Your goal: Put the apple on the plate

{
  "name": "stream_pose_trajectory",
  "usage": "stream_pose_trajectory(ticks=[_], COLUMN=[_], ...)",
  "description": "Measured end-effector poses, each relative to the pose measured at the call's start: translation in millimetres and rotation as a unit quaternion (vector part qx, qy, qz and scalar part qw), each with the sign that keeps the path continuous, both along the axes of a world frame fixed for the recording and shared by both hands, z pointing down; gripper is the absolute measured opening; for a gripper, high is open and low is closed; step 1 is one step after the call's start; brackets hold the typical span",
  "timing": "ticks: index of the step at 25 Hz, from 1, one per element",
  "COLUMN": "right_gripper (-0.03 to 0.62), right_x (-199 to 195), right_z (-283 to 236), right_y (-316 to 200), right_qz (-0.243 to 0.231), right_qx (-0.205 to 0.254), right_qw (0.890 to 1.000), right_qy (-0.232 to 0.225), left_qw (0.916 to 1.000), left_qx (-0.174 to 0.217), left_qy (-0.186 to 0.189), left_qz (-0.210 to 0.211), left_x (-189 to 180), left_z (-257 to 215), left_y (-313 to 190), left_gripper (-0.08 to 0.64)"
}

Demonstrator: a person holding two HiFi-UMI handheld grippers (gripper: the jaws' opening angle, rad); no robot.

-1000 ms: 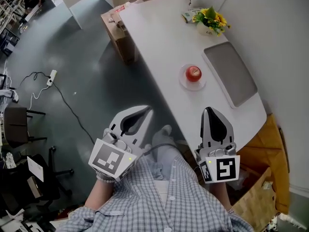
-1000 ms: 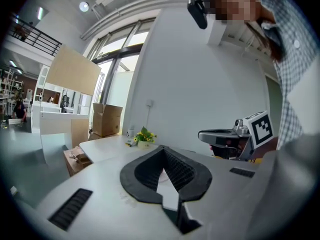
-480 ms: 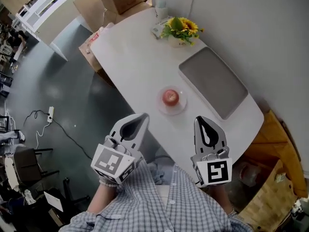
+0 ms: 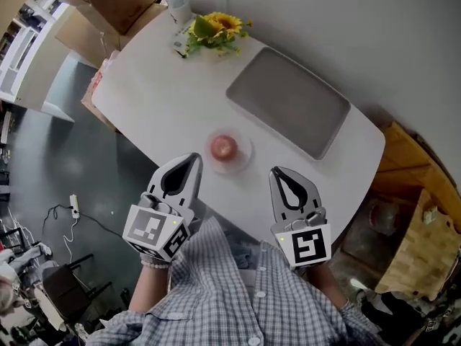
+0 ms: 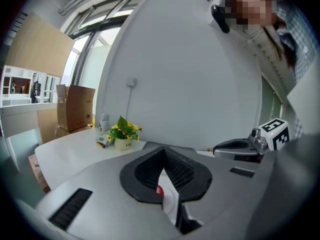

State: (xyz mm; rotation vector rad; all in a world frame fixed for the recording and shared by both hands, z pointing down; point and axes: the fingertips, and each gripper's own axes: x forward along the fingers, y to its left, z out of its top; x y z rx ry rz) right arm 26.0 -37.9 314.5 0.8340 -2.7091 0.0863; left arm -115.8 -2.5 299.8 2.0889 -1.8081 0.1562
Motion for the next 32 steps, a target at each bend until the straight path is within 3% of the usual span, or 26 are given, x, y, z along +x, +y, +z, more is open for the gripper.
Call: stream_pose_trajectory(ticks=[8,15,22,28,32], right_gripper=[0.023,0.023,0.025,0.025,0.026], right_x=[-4.7,-15.5,-19.3,-31.2,-36.6], right_z=[27.7,63.9,117.1,160.2,182.3], right_y=[-27.1,-35.3,-38.0,-27.8,-24.4], right_qz=[0.087,0.168,0.234,0.221,0.219], right_qx=[-0.035,-0.098,-0.173,-0.252,-0.274], right_qw=[0.995,0.981,0.956,0.940,0.931], right_qy=[0.026,0.023,0.045,0.069,0.096], left_qw=[0.9967,0.9848,0.9614,0.9436,0.9280], left_qx=[-0.025,-0.080,-0.157,-0.218,-0.257], left_qy=[0.010,0.006,0.005,0.012,0.028], left_qz=[0.076,0.154,0.226,0.249,0.268], left_x=[-18.1,-33.5,-40.4,-42.4,-41.2], left_z=[33.0,73.5,127.3,172.2,194.8], left_y=[-55.9,-77.7,-85.3,-79.2,-71.2], left_gripper=[0.009,0.009,0.009,0.011,0.011])
